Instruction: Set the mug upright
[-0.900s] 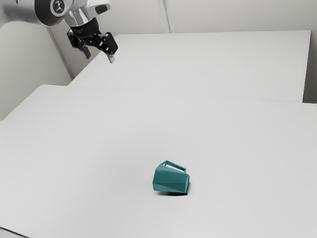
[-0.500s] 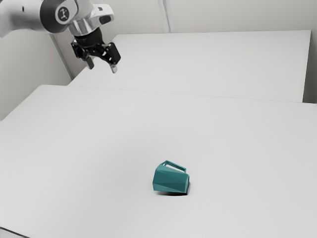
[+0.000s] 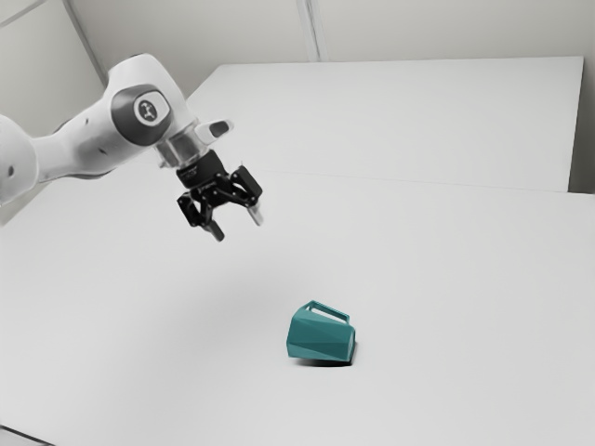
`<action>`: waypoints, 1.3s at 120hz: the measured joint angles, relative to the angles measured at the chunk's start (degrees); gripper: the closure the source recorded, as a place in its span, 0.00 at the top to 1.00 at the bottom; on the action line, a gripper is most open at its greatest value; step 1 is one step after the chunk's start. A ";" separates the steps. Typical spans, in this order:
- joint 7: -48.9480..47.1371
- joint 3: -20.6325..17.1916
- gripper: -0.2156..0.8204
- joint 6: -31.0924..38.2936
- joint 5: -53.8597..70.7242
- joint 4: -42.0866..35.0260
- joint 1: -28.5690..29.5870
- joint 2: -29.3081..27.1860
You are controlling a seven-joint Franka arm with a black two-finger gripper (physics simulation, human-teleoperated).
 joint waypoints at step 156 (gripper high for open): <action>3.04 -5.39 0.69 10.19 -41.32 -13.35 -1.51 12.68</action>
